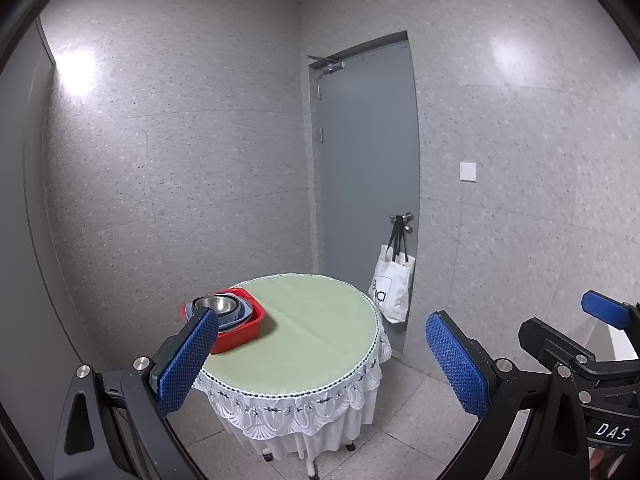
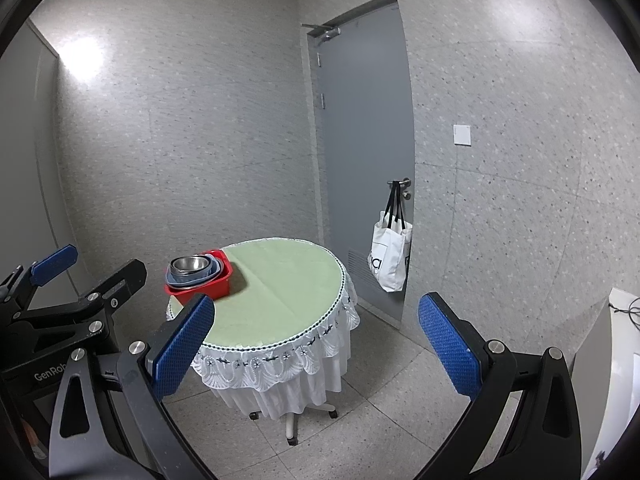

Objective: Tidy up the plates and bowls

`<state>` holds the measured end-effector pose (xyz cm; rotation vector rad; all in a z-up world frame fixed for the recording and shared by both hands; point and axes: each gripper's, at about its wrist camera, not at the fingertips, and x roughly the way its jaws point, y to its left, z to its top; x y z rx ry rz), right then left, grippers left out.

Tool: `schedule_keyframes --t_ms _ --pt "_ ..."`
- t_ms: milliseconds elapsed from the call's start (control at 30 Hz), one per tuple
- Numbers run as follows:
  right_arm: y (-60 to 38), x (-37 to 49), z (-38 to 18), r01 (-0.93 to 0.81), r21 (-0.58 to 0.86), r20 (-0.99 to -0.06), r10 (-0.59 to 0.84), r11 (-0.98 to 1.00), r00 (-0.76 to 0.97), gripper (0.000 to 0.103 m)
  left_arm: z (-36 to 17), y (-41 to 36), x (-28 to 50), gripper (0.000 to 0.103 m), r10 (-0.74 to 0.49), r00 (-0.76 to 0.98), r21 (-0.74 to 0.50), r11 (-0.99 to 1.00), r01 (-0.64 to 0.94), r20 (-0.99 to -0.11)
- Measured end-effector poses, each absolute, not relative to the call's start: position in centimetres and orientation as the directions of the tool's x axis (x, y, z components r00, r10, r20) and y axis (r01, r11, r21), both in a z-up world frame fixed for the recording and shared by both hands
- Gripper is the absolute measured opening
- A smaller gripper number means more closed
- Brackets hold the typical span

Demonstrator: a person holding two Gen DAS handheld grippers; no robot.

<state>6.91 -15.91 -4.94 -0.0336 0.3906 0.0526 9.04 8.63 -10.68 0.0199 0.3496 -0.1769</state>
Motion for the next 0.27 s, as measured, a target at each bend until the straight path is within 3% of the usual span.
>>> schedule_keyframes --t_ms 267 --pt "-14.9 8.1 -5.4 -0.051 -0.018 -0.393 0.039 0.999 0.919 0.103 -10.7 9.7 11.0 0.102 -0.164 0.921 -0.007 0.985 0.173 -0.354"
